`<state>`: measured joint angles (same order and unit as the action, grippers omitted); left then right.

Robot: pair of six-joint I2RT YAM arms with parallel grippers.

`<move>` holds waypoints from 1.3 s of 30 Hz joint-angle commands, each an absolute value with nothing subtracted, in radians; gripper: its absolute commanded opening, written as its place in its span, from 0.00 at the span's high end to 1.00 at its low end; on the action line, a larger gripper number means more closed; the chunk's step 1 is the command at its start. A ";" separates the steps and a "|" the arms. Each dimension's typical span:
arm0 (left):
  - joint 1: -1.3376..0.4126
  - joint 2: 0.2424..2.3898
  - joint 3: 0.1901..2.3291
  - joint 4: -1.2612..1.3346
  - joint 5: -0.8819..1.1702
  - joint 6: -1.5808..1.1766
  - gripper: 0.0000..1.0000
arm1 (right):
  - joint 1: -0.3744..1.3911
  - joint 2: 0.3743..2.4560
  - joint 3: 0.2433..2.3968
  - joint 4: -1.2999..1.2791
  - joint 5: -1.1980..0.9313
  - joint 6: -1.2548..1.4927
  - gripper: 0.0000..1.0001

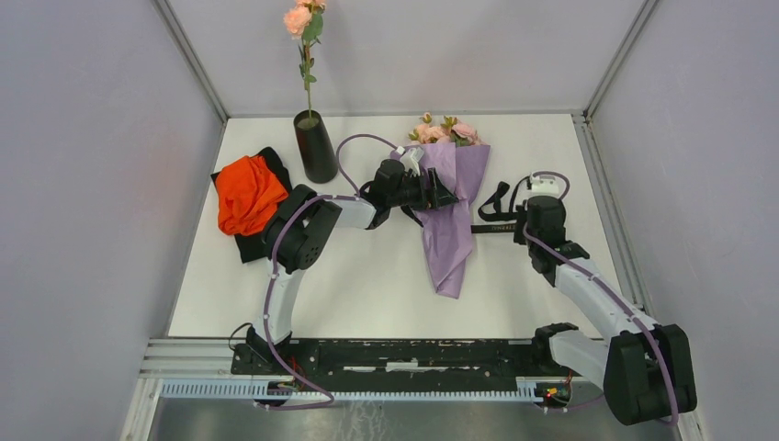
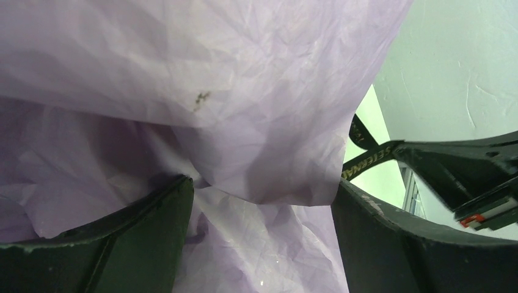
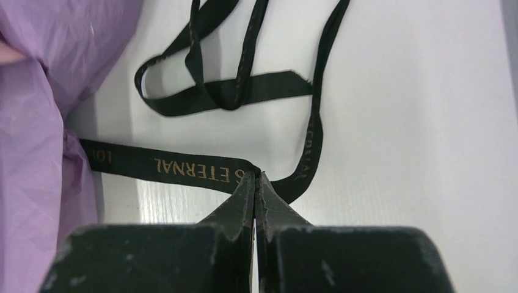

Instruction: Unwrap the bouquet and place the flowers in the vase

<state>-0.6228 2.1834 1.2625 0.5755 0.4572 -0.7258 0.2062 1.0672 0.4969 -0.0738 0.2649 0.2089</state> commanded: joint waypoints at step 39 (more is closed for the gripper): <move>-0.615 2.173 1.226 0.569 0.478 -0.748 0.11 | 0.085 1.297 0.756 -0.025 0.068 0.196 0.26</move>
